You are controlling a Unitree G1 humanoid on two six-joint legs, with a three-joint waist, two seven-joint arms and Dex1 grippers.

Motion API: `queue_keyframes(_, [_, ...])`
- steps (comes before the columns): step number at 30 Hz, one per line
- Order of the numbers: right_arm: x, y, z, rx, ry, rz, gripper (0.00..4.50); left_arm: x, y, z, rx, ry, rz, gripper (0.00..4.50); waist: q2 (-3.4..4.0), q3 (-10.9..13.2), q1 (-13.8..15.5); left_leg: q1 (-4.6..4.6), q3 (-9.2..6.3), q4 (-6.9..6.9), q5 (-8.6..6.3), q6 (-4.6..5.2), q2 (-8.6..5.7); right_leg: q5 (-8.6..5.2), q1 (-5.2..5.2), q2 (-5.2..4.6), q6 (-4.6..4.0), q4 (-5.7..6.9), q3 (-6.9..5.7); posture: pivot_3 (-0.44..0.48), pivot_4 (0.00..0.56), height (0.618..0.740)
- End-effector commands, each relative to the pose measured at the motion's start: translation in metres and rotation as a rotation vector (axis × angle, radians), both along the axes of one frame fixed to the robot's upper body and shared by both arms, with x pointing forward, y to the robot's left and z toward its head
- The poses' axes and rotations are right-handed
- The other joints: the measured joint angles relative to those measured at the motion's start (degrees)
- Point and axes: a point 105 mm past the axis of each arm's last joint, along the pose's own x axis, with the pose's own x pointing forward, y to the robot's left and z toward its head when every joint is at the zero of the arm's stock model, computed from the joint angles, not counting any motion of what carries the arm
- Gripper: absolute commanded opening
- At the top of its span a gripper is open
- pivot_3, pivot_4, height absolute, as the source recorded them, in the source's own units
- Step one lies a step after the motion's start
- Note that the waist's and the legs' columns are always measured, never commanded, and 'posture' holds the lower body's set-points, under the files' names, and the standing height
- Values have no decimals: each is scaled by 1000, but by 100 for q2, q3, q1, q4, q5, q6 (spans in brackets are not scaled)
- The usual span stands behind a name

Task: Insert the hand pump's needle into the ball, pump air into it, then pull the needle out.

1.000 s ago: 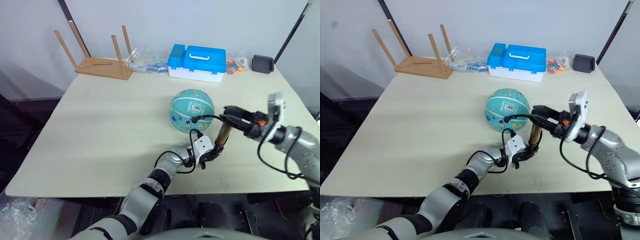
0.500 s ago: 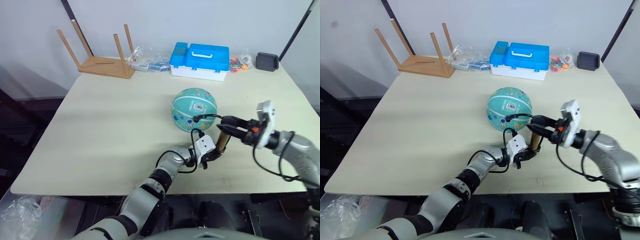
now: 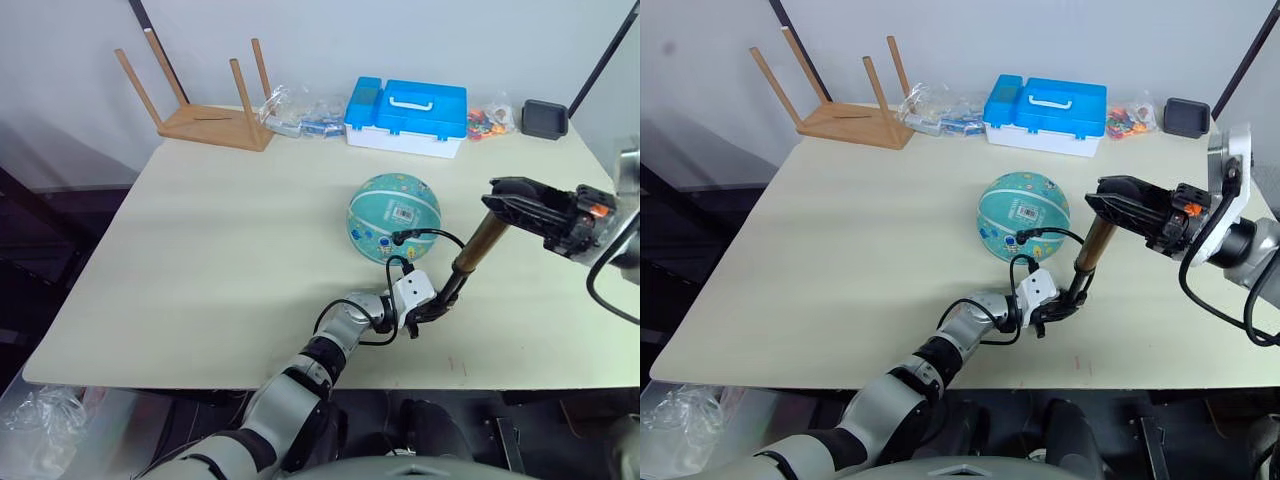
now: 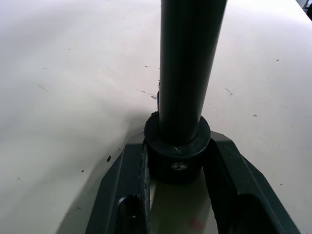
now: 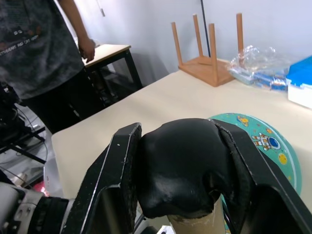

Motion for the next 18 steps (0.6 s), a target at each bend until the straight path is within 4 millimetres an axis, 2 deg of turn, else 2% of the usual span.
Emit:
queue_keyframes(1, [15,1,-65,-79,170,-67,1669,-13,15,-30,79,99,9,1042,-11,-9,-29,5,0,0,0,0,1,0,4,1,0,1,0,0,150,740])
queue_keyframes(4, [18,6,-116,-111,277,-82,1669,-12,16,-31,84,95,7,1042,-49,-44,-66,44,0,-3,0,-1,10,-3,35,12,-1,5,0,0,150,740])
queue_keyframes(7, [16,11,-143,-139,319,-69,1669,-12,18,-31,85,93,10,1042,-53,-53,-86,103,3,-9,-2,-1,16,-19,88,14,24,-1,2,0,150,740])
queue_keyframes(11, [15,14,-162,-170,345,-57,1669,-11,18,-31,85,93,13,1042,-55,-57,-84,107,2,-8,-1,-2,27,-20,89,23,25,1,1,0,150,740])
queue_keyframes(14, [18,15,-148,-154,297,-55,1669,-11,19,-31,86,92,15,1042,-39,-65,-78,106,2,-8,-1,-2,28,-18,87,25,21,1,1,0,150,740])
queue_keyframes(18, [18,12,-106,-119,174,-41,1669,-11,19,-31,87,95,15,1042,-29,-55,-71,101,1,-8,-1,-3,25,-14,86,21,15,-1,1,0,150,740])
